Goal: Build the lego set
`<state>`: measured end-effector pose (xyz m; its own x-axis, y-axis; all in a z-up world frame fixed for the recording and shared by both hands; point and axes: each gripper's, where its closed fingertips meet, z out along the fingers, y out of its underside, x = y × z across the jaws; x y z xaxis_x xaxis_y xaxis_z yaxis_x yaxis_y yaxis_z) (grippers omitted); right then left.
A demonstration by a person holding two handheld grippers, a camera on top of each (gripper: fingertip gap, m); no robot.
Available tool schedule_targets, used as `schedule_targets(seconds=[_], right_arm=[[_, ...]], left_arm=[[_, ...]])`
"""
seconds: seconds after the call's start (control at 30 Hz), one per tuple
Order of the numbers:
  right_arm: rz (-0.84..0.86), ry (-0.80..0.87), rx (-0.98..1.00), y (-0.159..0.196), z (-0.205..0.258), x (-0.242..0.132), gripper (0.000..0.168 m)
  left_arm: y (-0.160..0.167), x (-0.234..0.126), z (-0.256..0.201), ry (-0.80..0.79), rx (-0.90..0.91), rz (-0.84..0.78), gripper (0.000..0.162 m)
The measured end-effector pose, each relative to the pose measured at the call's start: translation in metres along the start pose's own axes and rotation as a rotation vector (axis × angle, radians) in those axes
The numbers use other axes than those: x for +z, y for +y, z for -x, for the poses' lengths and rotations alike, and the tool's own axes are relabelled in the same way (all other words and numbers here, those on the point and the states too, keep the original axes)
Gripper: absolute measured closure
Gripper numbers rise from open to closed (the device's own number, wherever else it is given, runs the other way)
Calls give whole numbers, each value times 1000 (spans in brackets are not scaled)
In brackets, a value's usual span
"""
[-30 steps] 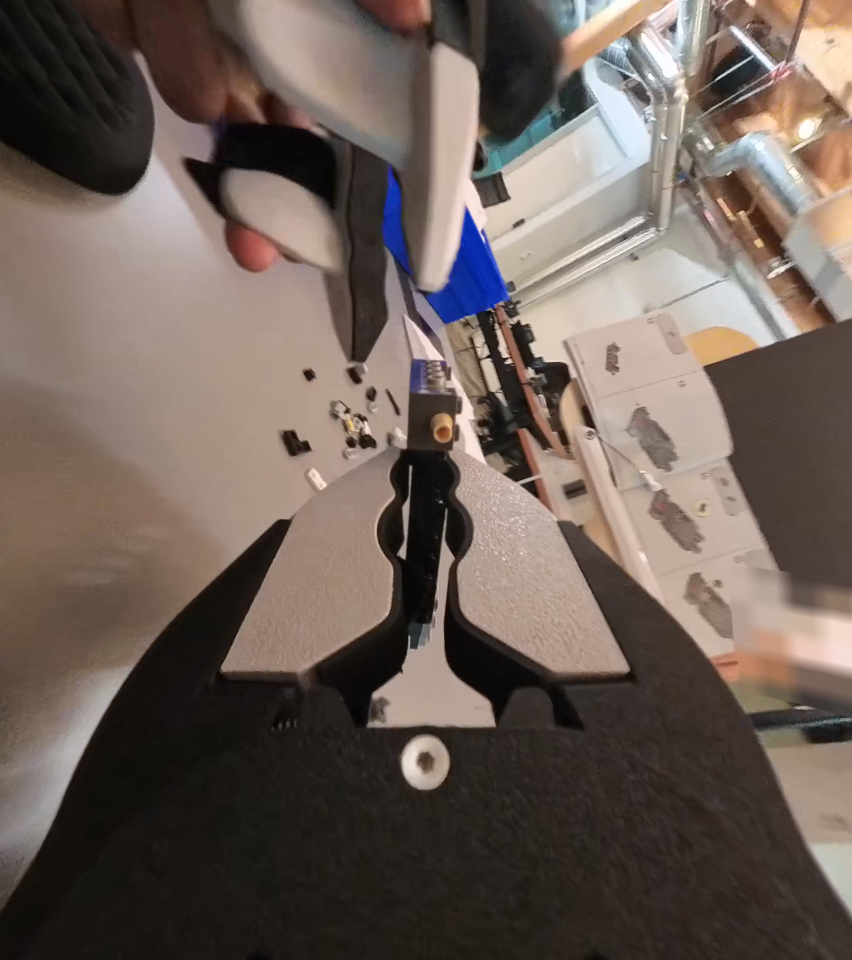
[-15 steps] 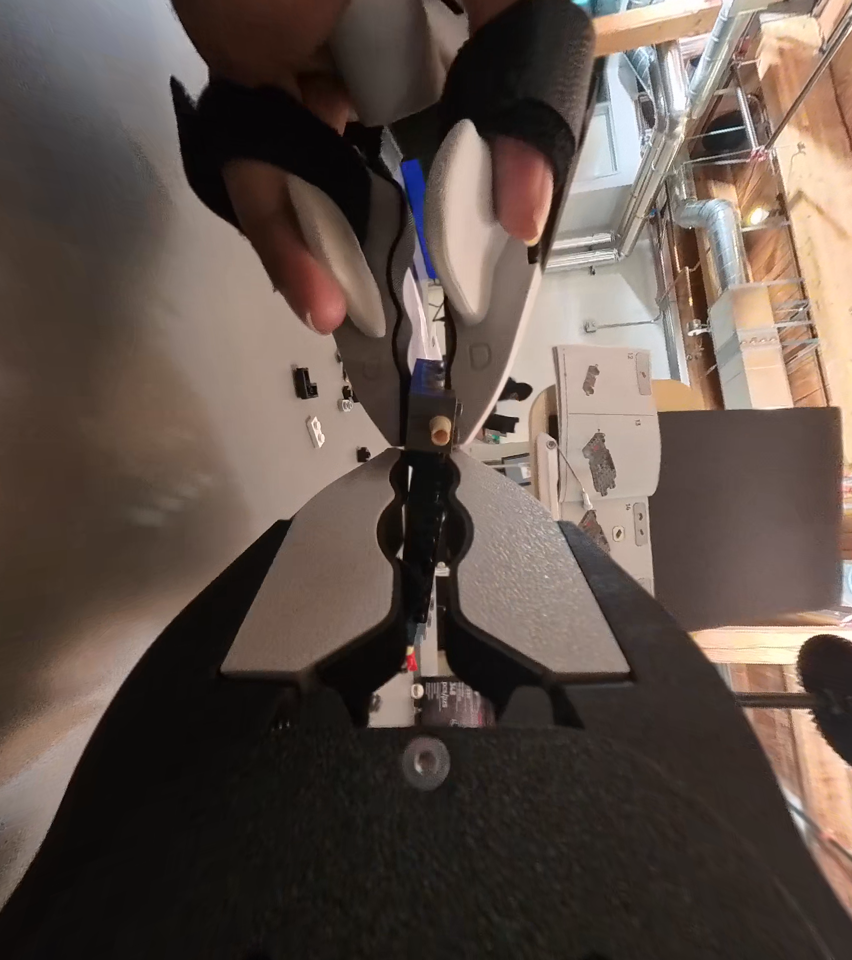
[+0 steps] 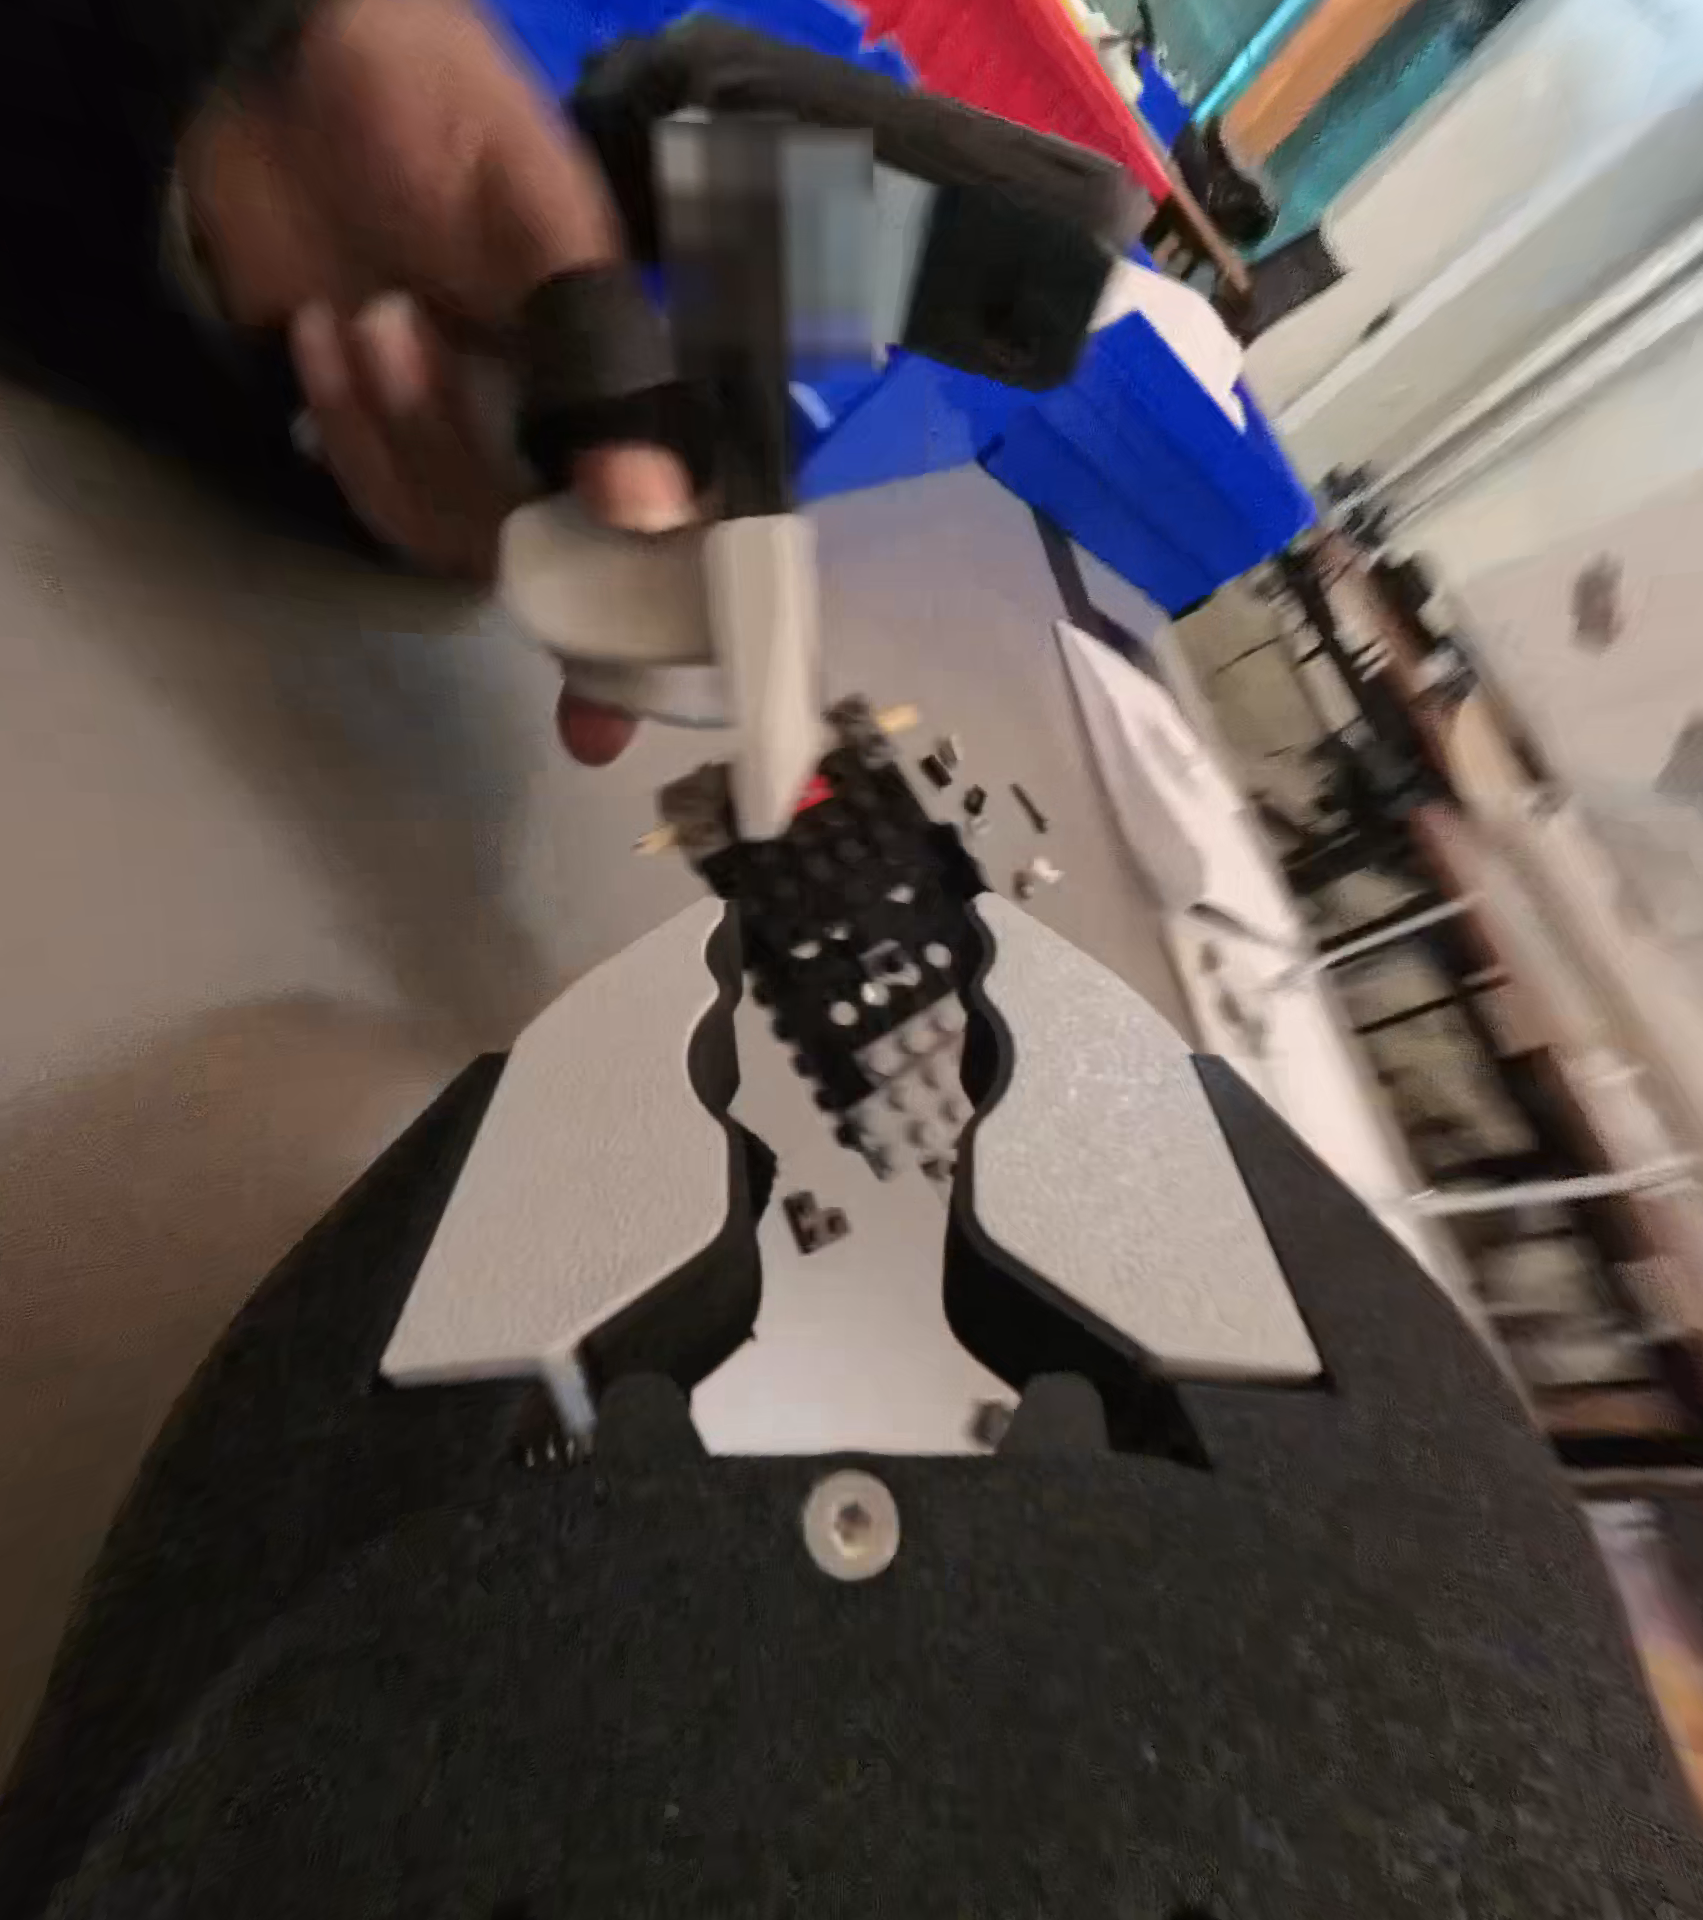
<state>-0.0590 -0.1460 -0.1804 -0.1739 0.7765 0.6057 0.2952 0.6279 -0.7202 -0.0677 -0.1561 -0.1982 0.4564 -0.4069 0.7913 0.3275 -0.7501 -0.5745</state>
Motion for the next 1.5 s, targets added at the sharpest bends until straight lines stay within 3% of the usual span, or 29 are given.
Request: schedule_targets(seconds=[0.17, 0.23, 0.3, 0.47, 0.6, 0.7, 0.87, 1.5], right_arm=[[-112, -390, 758, 13, -25, -18, 99], [-197, -555, 966, 11, -19, -25, 98], [-269, -639, 1067, 5, -12, -28, 110], [-343, -664, 1025, -12, -1, -33, 153], [-415, -596, 1038, -20, -8, -35, 154], [-440, -531, 1039, -23, -14, -34, 155], [-452, -464, 1030, -23, -21, -33, 155], [-473, -480, 1019, -26, -19, -37, 154]], left_arm=[[5, 2, -16, 3, 271, 70, 149], [5, 4, -25, 20, 365, 75, 149], [6, 6, -32, 26, 449, 79, 149], [2, 9, -40, 28, 537, 98, 149], [-12, 4, -47, 19, 551, 67, 149], [-26, 3, -54, 16, 539, 7, 138], [-41, 3, -54, 7, 493, -79, 146], [-39, 4, -62, 52, 466, -74, 148]])
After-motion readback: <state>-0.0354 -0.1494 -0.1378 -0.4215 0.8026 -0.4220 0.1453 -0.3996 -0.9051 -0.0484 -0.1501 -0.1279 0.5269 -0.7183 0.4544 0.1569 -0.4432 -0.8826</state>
